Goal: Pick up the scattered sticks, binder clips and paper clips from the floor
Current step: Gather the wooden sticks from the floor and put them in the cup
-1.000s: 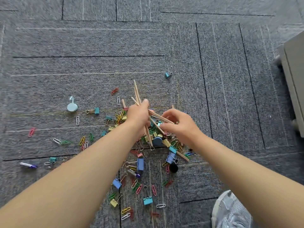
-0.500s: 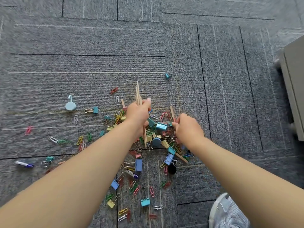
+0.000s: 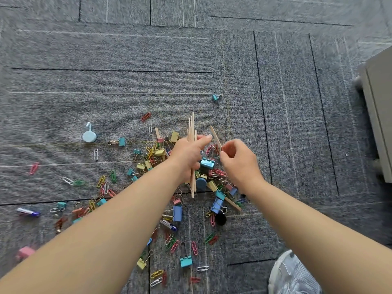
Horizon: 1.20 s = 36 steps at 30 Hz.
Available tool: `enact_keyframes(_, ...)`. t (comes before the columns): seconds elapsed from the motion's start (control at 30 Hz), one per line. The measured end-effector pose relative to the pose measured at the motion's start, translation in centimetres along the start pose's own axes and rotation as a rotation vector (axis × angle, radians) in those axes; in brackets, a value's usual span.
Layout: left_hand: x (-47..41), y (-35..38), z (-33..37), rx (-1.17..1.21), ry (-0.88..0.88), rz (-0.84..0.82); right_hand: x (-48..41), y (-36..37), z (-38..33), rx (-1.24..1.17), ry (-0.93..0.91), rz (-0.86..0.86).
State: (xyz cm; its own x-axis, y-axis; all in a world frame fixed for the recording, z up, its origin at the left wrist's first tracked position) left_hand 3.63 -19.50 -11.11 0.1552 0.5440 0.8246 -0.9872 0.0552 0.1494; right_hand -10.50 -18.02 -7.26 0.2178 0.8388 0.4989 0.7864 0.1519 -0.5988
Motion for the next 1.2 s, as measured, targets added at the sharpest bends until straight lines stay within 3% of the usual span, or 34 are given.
enact_keyframes(0.13, -0.1, 0.2, 0.0, -0.007, 0.018, -0.023, 0.5, 1.5, -0.9, -0.332, 0.038, -0.183)
enact_keyframes(0.23, -0.3, 0.4, 0.2, 0.086, 0.034, -0.040, 0.6, 1.4, -0.7, -0.463, 0.088, -0.155)
enact_keyframes(0.37, -0.4, -0.1, 0.3, 0.330, 0.026, -0.068, 0.3, -0.5, 1.3, -0.318, 0.142, 0.045)
enact_keyframes(0.47, 0.0, 0.2, 0.6, 0.603, 0.005, -0.132, 0.4, -1.5, 1.4, -0.207, 0.129, 0.088)
enact_keyframes(0.57, 0.0, 0.0, 1.0, 0.720, 0.028, -0.124, 0.6, -1.8, 1.9, -0.224, 0.167, 0.113)
enact_keyframes(0.93, 3.2, -1.3, 3.7, 0.650, 0.005, -0.045, 1.7, -3.1, 0.0, -0.244, 0.245, 0.108)
enact_keyframes(1.1, 12.3, 1.1, 12.1, 0.577, 0.106, -0.057, 5.5, -8.6, -8.6, -0.279, 0.149, -0.081)
enact_keyframes(1.2, 21.1, 5.7, 19.0, 0.483, 0.207, -0.106, 9.9, -15.9, -15.3, -0.237, 0.023, -0.078)
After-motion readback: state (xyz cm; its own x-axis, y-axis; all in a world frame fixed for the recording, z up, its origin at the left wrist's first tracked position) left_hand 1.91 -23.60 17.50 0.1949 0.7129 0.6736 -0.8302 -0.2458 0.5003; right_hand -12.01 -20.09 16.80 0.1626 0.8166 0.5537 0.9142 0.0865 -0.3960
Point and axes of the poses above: each hand's wrist, its own x-axis away from the middle knuckle, its own y-axis out of the palm, z = x × y, the point moved 9 cm from there along -x, towards the middle knuckle, and after that the axes turned 3 degrees about -z, right-handed, at the moved point
